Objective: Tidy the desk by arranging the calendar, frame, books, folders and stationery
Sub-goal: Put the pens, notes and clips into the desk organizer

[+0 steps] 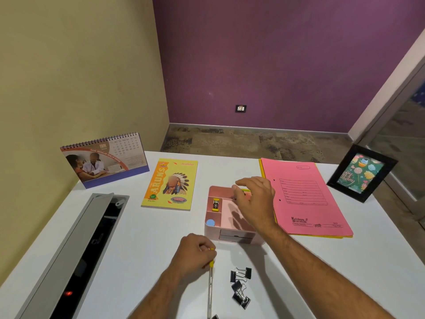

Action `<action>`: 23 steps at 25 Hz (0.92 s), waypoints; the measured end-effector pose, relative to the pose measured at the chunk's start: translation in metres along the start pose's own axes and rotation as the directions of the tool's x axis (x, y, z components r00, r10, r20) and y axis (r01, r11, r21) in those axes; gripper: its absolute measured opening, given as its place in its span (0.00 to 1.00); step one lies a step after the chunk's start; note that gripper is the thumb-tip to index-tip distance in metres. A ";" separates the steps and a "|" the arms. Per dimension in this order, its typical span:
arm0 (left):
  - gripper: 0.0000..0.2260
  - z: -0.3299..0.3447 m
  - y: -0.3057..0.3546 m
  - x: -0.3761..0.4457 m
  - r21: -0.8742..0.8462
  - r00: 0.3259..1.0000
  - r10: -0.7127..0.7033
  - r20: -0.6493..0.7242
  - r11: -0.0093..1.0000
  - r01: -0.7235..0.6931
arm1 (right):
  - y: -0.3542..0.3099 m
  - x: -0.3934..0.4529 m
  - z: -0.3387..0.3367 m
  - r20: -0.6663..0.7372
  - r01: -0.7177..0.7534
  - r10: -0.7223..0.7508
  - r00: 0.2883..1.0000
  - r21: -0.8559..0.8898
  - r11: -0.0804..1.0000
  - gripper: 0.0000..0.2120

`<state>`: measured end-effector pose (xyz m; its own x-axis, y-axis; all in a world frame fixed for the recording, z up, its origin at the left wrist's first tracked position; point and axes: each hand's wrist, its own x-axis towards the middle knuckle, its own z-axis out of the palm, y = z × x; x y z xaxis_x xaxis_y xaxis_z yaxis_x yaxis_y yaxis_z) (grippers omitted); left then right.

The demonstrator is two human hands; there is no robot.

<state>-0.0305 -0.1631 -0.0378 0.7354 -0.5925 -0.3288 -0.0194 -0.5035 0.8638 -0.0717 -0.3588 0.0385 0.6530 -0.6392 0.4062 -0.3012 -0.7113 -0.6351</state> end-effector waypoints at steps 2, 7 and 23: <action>0.09 -0.007 0.013 0.003 -0.104 0.998 0.064 -0.028 0.992 -0.067 | -0.006 -0.011 -0.003 -0.040 0.056 -0.052 0.998 0.094 0.994 0.07; 0.09 -0.016 0.049 0.016 -0.278 0.941 0.248 -0.230 0.910 -0.308 | -0.012 -0.040 -0.010 0.191 0.079 -0.137 0.972 0.284 0.956 0.17; 0.17 -0.014 -0.053 0.004 0.505 0.884 0.352 -0.308 0.848 -0.162 | -0.027 -0.002 -0.014 0.043 -0.068 0.058 0.997 0.298 0.952 0.26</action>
<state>-0.0167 -0.1302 -0.0800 0.8518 -0.5071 0.1314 -0.4776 -0.6487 0.5925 -0.0745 -0.3421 0.0635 0.6639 -0.6659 0.3402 -0.1245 -0.5470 -0.8278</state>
